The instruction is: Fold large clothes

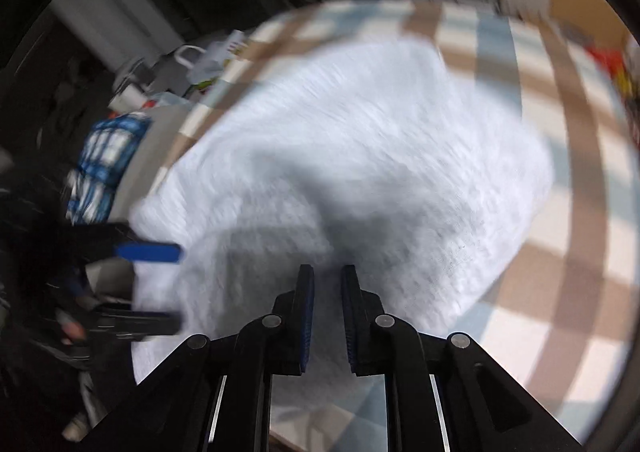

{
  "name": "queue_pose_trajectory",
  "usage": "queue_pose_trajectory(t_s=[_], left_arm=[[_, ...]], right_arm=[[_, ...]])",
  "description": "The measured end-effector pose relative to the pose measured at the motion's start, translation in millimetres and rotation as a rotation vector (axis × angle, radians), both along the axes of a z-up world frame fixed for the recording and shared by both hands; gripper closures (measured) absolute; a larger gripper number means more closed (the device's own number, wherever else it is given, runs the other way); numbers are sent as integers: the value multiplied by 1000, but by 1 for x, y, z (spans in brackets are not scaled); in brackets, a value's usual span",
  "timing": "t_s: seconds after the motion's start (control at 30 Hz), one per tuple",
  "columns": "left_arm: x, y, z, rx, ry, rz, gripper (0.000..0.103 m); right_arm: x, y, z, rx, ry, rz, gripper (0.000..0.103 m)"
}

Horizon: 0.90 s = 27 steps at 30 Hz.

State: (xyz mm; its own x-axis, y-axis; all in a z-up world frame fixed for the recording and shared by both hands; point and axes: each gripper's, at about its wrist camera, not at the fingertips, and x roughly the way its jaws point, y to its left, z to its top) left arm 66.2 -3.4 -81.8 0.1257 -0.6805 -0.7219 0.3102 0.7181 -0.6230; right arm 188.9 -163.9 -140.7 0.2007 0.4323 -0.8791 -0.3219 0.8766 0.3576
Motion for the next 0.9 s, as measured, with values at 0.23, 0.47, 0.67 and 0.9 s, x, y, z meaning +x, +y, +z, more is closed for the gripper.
queue_pose_trajectory(t_s=[0.23,0.47,0.67,0.9], left_arm=[[-8,23,-4,-70,-43,-19,40],[-18,43,-9,-96,-34,-25,41],[-16,50,-12,-92,-34,-32,41],[-8,61,-15,-105,-15,-36,41]], right_arm=[[17,28,19,-121,10,93,97],[72,84,52,-205,-147,124,91],[112,121,-17,-406,-61,102,99],[114,131,34,-271,-69,175,98]])
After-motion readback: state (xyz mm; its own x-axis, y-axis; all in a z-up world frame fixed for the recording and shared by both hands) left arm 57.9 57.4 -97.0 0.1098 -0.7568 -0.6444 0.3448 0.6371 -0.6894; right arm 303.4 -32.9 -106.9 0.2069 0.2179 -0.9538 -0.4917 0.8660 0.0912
